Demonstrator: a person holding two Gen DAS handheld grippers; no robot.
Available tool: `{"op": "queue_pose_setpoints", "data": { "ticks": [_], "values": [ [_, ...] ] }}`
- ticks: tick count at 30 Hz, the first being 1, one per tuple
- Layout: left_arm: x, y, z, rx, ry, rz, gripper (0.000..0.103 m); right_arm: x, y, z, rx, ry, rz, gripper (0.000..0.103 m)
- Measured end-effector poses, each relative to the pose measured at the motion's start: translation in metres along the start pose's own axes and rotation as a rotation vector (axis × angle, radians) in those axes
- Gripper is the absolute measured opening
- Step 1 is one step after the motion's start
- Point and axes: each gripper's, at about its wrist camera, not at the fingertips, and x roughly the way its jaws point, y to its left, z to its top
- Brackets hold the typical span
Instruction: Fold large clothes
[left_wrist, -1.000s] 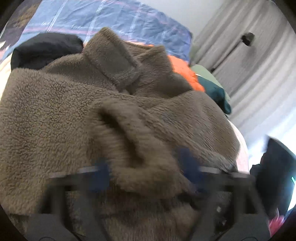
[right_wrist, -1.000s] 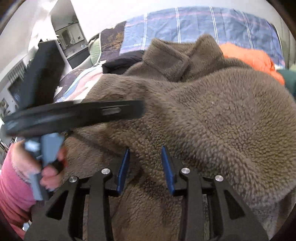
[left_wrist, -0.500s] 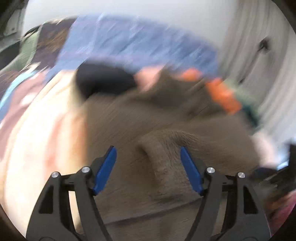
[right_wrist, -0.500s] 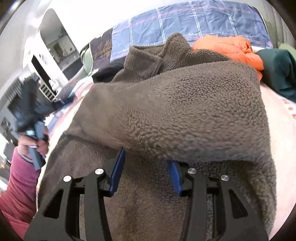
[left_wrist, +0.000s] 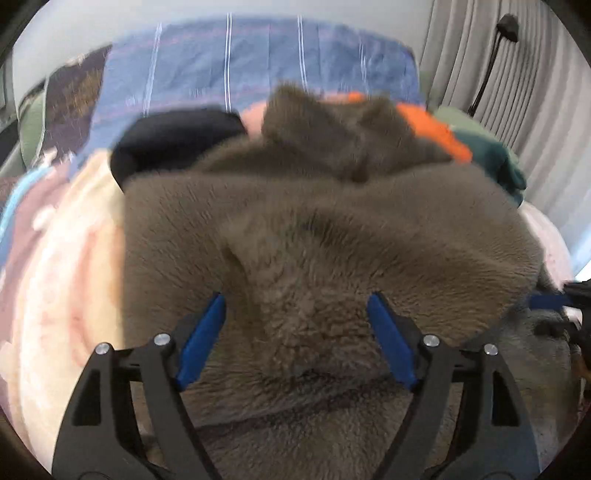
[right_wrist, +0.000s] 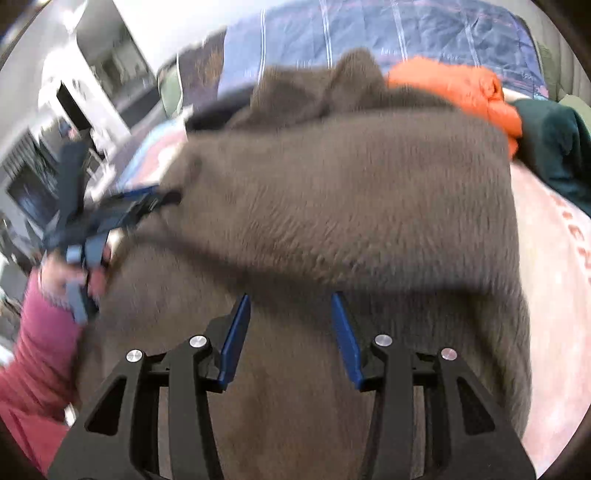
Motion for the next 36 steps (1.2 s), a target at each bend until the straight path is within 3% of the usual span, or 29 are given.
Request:
{"op": "queue_pose_setpoints", "data": {
  "ticks": [1, 4, 6, 8, 10, 12, 13, 14, 16, 19, 23, 25, 28, 30, 32, 36],
  "values": [
    [0.006, 0.002, 0.001, -0.028, 0.008, -0.033, 0.039, -0.004, 0.002, -0.007, -0.022, 0.007, -0.001, 0.046],
    [-0.016, 0.011, 0.012, -0.051, -0.083, -0.095, 0.022, -0.036, 0.004, -0.01, -0.05, -0.087, 0.0, 0.046],
    [-0.05, 0.013, 0.022, -0.053, -0.188, -0.141, 0.02, -0.061, -0.001, -0.003, -0.036, -0.211, 0.013, 0.047],
    [-0.075, 0.013, 0.025, -0.027, -0.252, -0.131, 0.02, -0.069, -0.007, 0.005, -0.016, -0.293, -0.013, 0.055],
    [-0.081, 0.016, 0.018, 0.009, -0.248, -0.112, 0.029, -0.053, -0.015, 0.014, -0.006, -0.289, -0.125, 0.057],
    [-0.057, 0.025, 0.002, 0.016, -0.15, -0.046, 0.038, -0.005, -0.029, 0.016, -0.002, -0.138, -0.317, 0.056],
    [-0.042, 0.028, -0.012, 0.014, -0.082, 0.004, 0.039, 0.024, -0.043, 0.009, 0.028, -0.044, -0.361, 0.055],
    [-0.026, 0.036, -0.029, 0.007, -0.02, 0.061, 0.041, 0.036, -0.05, 0.001, 0.049, -0.037, -0.348, 0.056],
    [-0.033, 0.05, -0.047, -0.051, -0.056, 0.031, 0.045, 0.031, -0.043, -0.002, 0.024, -0.085, -0.36, 0.056],
    [-0.057, 0.051, -0.033, -0.075, -0.096, 0.085, 0.034, 0.013, -0.029, 0.007, -0.001, -0.099, -0.388, 0.056],
    [-0.091, 0.019, -0.006, 0.001, -0.207, 0.013, 0.035, -0.02, -0.016, 0.029, 0.019, -0.218, -0.32, 0.056],
    [-0.088, -0.006, 0.003, 0.061, -0.212, -0.015, 0.047, -0.022, -0.009, 0.043, 0.01, -0.271, -0.309, 0.056],
    [-0.041, -0.034, 0.007, 0.128, -0.118, 0.029, 0.051, 0.004, -0.013, 0.056, 0.011, -0.202, -0.339, 0.056],
    [0.013, -0.034, -0.011, 0.174, -0.004, 0.134, 0.052, 0.051, -0.032, 0.052, 0.019, -0.078, -0.405, 0.062],
    [0.033, -0.038, -0.031, 0.232, -0.063, 0.172, 0.052, 0.068, -0.044, 0.039, 0.007, -0.146, -0.359, 0.064],
    [0.024, -0.043, -0.031, 0.263, -0.062, 0.203, 0.052, 0.057, -0.034, 0.034, -0.019, -0.163, -0.384, 0.065]
  ]
}}
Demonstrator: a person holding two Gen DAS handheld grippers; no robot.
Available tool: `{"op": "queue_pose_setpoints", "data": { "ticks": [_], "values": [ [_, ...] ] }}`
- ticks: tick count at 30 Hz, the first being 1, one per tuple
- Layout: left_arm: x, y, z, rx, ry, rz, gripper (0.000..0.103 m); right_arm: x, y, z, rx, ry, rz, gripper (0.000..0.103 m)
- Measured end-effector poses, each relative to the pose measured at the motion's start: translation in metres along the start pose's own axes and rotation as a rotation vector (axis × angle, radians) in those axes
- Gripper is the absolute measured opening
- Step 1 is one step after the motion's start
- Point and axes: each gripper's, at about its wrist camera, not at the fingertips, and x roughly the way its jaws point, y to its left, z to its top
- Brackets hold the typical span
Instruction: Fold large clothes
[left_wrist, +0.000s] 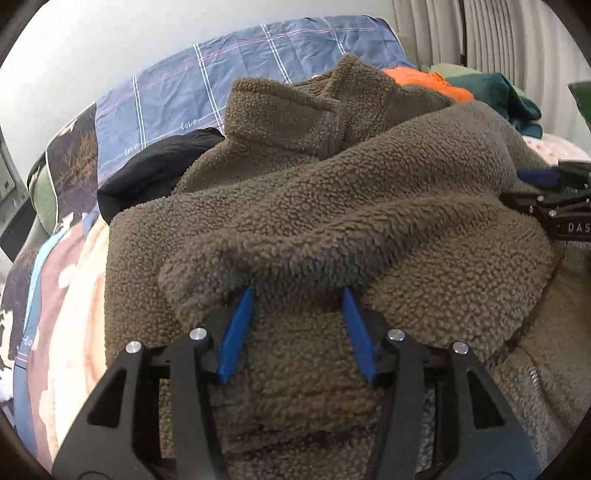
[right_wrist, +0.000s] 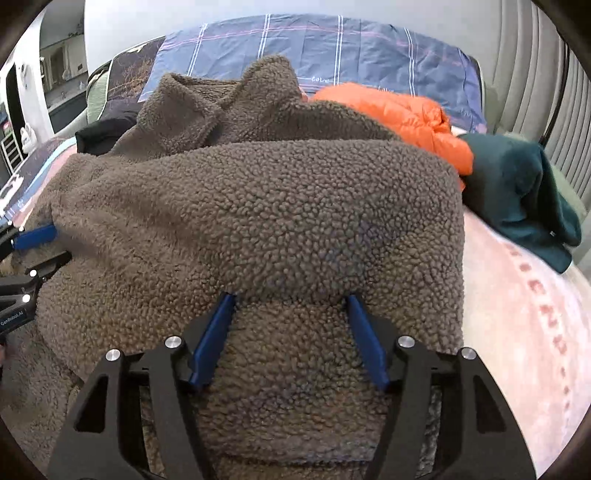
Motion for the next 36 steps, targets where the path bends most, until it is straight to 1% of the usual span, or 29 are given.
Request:
{"op": "queue_pose_setpoints", "data": {
  "ticks": [3, 4, 5, 6, 7, 8, 10, 11, 12, 13, 14, 15, 16, 17, 19, 22, 25, 26, 27, 29, 30, 31, 34, 36],
  "values": [
    [-0.016, 0.011, -0.001, -0.045, -0.009, -0.037, 0.052, -0.014, -0.006, -0.003, 0.031, -0.014, 0.034, 0.066],
    [-0.027, 0.016, -0.005, -0.058, -0.017, -0.051, 0.055, -0.023, -0.008, -0.004, 0.044, -0.015, 0.045, 0.068],
    [-0.046, 0.025, -0.009, -0.063, -0.035, -0.059, 0.062, -0.036, -0.013, -0.008, 0.058, -0.012, 0.053, 0.07],
    [-0.058, 0.027, -0.012, -0.057, -0.05, -0.04, 0.084, -0.044, -0.018, -0.009, 0.067, -0.013, 0.055, 0.07],
    [-0.075, 0.033, -0.02, -0.038, -0.069, 0.01, 0.092, -0.063, -0.027, -0.016, 0.071, -0.028, 0.052, 0.072],
    [-0.089, 0.039, -0.029, -0.008, -0.079, 0.05, 0.092, -0.077, -0.035, -0.022, 0.07, -0.045, 0.04, 0.075],
    [-0.106, 0.051, -0.05, 0.018, -0.06, 0.098, 0.092, -0.104, -0.063, -0.042, 0.08, -0.075, -0.017, 0.08],
    [-0.113, 0.062, -0.066, 0.007, -0.025, 0.113, 0.092, -0.111, -0.075, -0.052, 0.1, -0.069, -0.038, 0.08],
    [-0.115, 0.071, -0.077, -0.015, 0.014, 0.112, 0.092, -0.114, -0.088, -0.062, 0.127, -0.045, -0.043, 0.08],
    [-0.115, 0.078, -0.088, -0.044, 0.053, 0.101, 0.092, -0.116, -0.102, -0.076, 0.17, -0.002, -0.025, 0.08],
    [-0.116, 0.088, -0.105, -0.09, 0.103, 0.076, 0.092, -0.116, -0.113, -0.09, 0.215, 0.032, 0.012, 0.08],
    [-0.118, 0.094, -0.117, -0.128, 0.137, 0.051, 0.092, -0.116, -0.121, -0.1, 0.249, 0.053, 0.051, 0.079],
    [-0.12, 0.099, -0.13, -0.171, 0.172, 0.016, 0.092, -0.116, -0.127, -0.115, 0.298, 0.079, 0.113, 0.078],
    [-0.125, 0.1, -0.142, -0.207, 0.187, -0.019, 0.091, -0.117, -0.129, -0.127, 0.326, 0.089, 0.15, 0.077],
    [-0.139, 0.094, -0.155, -0.24, 0.167, -0.088, 0.089, -0.122, -0.125, -0.148, 0.357, 0.092, 0.216, 0.075],
    [-0.149, 0.084, -0.167, -0.254, 0.158, -0.111, 0.084, -0.133, -0.117, -0.172, 0.376, 0.082, 0.272, 0.074],
    [-0.156, 0.085, -0.186, -0.336, 0.182, -0.15, 0.083, -0.149, -0.108, -0.189, 0.399, 0.063, 0.306, 0.073],
    [-0.162, 0.087, -0.194, -0.371, 0.179, -0.174, 0.083, -0.154, -0.108, -0.197, 0.407, 0.058, 0.318, 0.072],
    [-0.167, 0.087, -0.199, -0.388, 0.173, -0.184, 0.081, -0.162, -0.106, -0.207, 0.418, 0.052, 0.337, 0.071],
    [-0.177, 0.084, -0.207, -0.415, 0.16, -0.206, 0.081, -0.17, -0.106, -0.217, 0.429, 0.044, 0.36, 0.068],
    [-0.181, 0.082, -0.211, -0.424, 0.156, -0.229, 0.081, -0.177, -0.103, -0.226, 0.434, 0.036, 0.375, 0.068],
    [-0.188, 0.078, -0.218, -0.429, 0.148, -0.25, 0.081, -0.18, -0.101, -0.228, 0.437, 0.034, 0.386, 0.068],
    [-0.202, 0.065, -0.227, -0.41, 0.128, -0.257, 0.081, -0.193, -0.093, -0.241, 0.407, 0.0, 0.397, 0.068],
    [-0.211, 0.055, -0.232, -0.395, 0.119, -0.26, 0.081, -0.198, -0.092, -0.248, 0.411, -0.01, 0.407, 0.067]
  ]
}}
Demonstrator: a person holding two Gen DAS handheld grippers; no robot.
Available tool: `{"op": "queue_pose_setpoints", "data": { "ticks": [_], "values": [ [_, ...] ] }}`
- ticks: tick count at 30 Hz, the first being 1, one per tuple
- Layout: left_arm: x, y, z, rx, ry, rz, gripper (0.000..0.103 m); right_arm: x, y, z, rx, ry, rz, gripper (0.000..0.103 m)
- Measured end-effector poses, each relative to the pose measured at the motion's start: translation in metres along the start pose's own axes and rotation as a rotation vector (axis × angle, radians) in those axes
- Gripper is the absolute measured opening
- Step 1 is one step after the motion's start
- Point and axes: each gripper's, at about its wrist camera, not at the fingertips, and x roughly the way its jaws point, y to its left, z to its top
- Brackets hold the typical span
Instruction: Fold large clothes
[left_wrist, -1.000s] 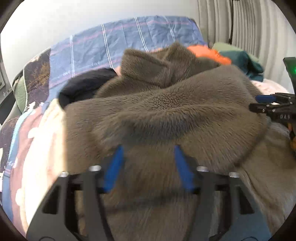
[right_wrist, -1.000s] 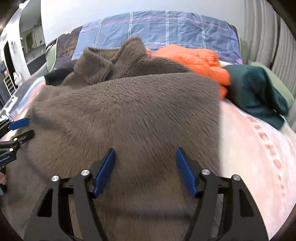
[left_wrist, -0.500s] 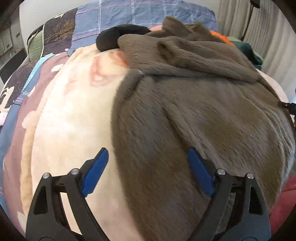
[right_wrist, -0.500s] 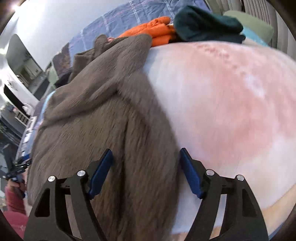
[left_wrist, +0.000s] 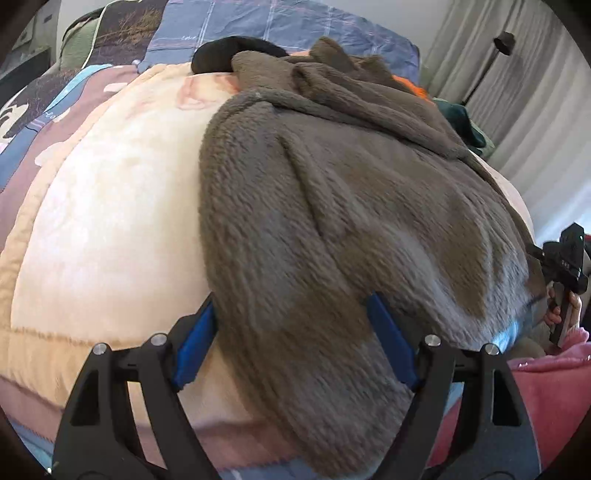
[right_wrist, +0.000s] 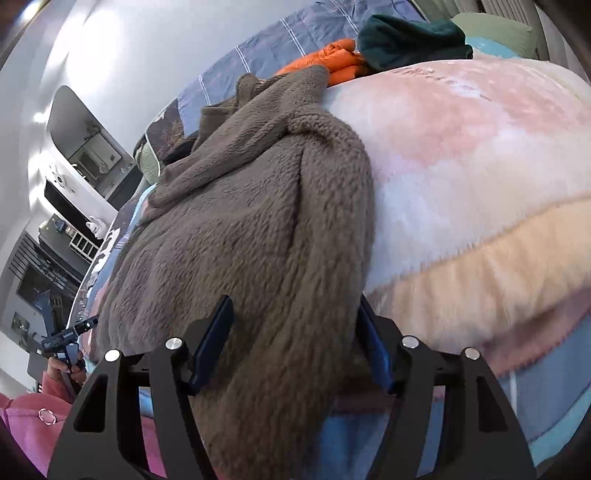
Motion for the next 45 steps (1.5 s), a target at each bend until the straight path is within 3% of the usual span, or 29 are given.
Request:
{"op": "queue_pose_setpoints", "data": {
  "ticks": [7, 8, 9, 10, 12, 13, 16, 19, 22, 23, 25, 26, 27, 28, 30, 31, 32, 33, 35, 37, 38, 39, 40, 41, 45],
  "values": [
    [-0.02, -0.014, -0.022, 0.024, -0.029, -0.005, 0.079, -0.017, 0.008, -0.03, 0.002, 0.016, 0.051, 0.058],
    [-0.023, -0.016, -0.024, 0.027, -0.054, -0.002, 0.074, -0.016, 0.009, -0.033, -0.004, 0.018, 0.054, 0.053],
    [-0.025, -0.017, -0.024, 0.027, -0.076, -0.007, 0.055, -0.013, 0.008, -0.036, 0.004, 0.017, 0.047, 0.049],
    [-0.029, -0.018, -0.025, 0.021, -0.102, -0.018, 0.035, -0.013, 0.006, -0.038, 0.02, 0.014, 0.046, 0.037],
    [-0.038, -0.017, -0.021, -0.005, -0.157, -0.033, 0.016, -0.018, 0.001, -0.034, 0.079, -0.025, 0.103, 0.021],
    [-0.045, -0.017, -0.017, -0.012, -0.189, -0.042, 0.015, -0.024, 0.0, -0.03, 0.1, -0.052, 0.149, 0.014],
    [-0.063, -0.023, -0.006, 0.008, -0.257, -0.031, 0.013, -0.048, 0.011, -0.013, 0.101, -0.151, 0.239, 0.013],
    [-0.092, -0.034, 0.009, 0.028, -0.362, -0.025, 0.012, -0.068, 0.027, 0.008, 0.076, -0.229, 0.315, 0.012],
    [-0.14, -0.05, 0.019, 0.076, -0.547, -0.017, 0.009, -0.091, 0.04, 0.027, 0.061, -0.297, 0.382, 0.011],
    [-0.157, -0.054, 0.02, 0.084, -0.609, -0.022, 0.0, -0.101, 0.043, 0.03, 0.057, -0.319, 0.391, 0.011],
    [-0.209, -0.06, 0.015, 0.104, -0.781, -0.029, 0.0, -0.124, 0.05, 0.034, 0.039, -0.377, 0.405, 0.01],
    [-0.228, -0.061, 0.012, 0.112, -0.834, -0.022, 0.0, -0.135, 0.054, 0.034, 0.021, -0.401, 0.408, 0.009],
    [-0.245, -0.063, 0.009, 0.116, -0.884, -0.005, 0.0, -0.155, 0.06, 0.032, -0.023, -0.467, 0.402, 0.001],
    [-0.261, -0.063, 0.005, 0.116, -0.919, 0.023, 0.0, -0.174, 0.064, 0.027, -0.062, -0.53, 0.38, 0.0],
    [-0.262, -0.06, 0.005, 0.098, -0.878, 0.074, 0.003, -0.201, 0.067, 0.02, -0.104, -0.625, 0.246, 0.0],
    [-0.254, -0.056, 0.008, 0.083, -0.832, 0.107, 0.021, -0.207, 0.066, 0.018, -0.11, -0.643, 0.191, 0.0],
    [-0.234, -0.049, 0.012, 0.058, -0.736, 0.136, 0.037, -0.207, 0.059, 0.017, -0.095, -0.628, 0.148, 0.0],
    [-0.215, -0.043, 0.014, 0.041, -0.665, 0.157, 0.061, -0.203, 0.052, 0.018, -0.072, -0.602, 0.126, 0.0],
    [-0.163, -0.034, 0.016, 0.021, -0.493, 0.185, 0.063, -0.182, 0.031, 0.018, 0.008, -0.522, 0.069, 0.003],
    [-0.117, -0.026, 0.013, 0.004, -0.352, 0.144, 0.066, -0.147, 0.008, 0.018, 0.092, -0.412, 0.026, 0.005],
    [-0.093, -0.023, 0.008, -0.011, -0.278, 0.13, 0.067, -0.127, -0.004, 0.015, 0.13, -0.355, 0.006, 0.016],
    [-0.078, -0.02, 0.004, -0.021, -0.233, 0.13, 0.069, -0.115, -0.01, 0.013, 0.144, -0.327, 0.001, 0.025],
    [-0.065, -0.018, 0.001, -0.029, -0.193, 0.131, 0.073, -0.102, -0.016, 0.009, 0.156, -0.294, -0.01, 0.046],
    [-0.052, -0.015, -0.003, -0.034, -0.157, 0.134, 0.075, -0.089, -0.019, 0.007, 0.163, -0.263, -0.026, 0.057],
    [-0.037, 0.002, -0.012, -0.079, -0.114, 0.097, 0.086, -0.055, -0.03, -0.017, 0.176, -0.128, -0.042, 0.061]
  ]
}}
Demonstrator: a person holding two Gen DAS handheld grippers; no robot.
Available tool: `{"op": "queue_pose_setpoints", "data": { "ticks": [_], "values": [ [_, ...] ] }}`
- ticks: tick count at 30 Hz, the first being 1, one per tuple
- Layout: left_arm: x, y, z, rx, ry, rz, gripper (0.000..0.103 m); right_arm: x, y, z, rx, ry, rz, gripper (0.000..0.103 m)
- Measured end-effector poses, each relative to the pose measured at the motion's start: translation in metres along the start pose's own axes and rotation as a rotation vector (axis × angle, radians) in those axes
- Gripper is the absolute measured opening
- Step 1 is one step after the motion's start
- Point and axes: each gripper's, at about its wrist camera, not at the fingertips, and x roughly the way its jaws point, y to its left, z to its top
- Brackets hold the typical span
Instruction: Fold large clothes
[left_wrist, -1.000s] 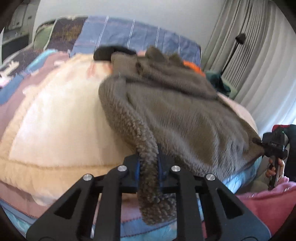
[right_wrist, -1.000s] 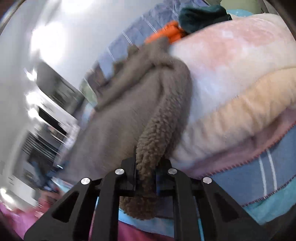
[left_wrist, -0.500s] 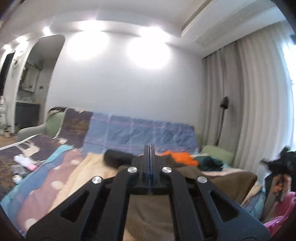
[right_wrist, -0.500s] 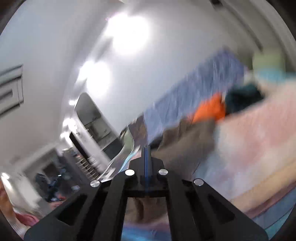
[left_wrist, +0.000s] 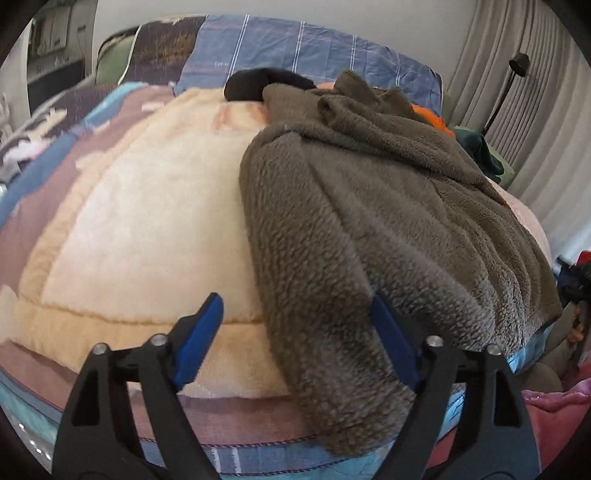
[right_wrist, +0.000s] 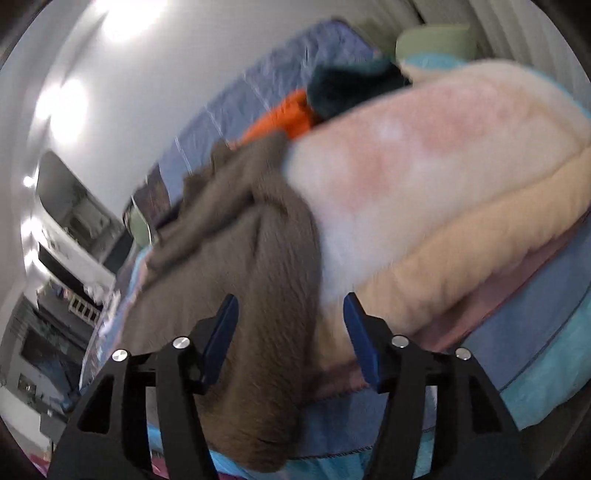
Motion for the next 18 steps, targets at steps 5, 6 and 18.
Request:
{"op": "queue_pose_setpoints", "data": {
  "ticks": [5, 6, 18],
  "values": [
    [0.008, 0.006, -0.011, -0.055, 0.047, -0.137, 0.09, 0.014, -0.002, -0.023, 0.055, 0.118, 0.153, 0.065],
    [0.007, 0.004, -0.012, -0.047, 0.044, -0.147, 0.092, 0.015, 0.003, -0.026, 0.046, 0.139, 0.177, 0.067],
    [0.01, -0.008, -0.017, -0.022, 0.06, -0.162, 0.096, -0.002, 0.052, -0.019, -0.008, 0.124, 0.313, 0.02]
  ]
}}
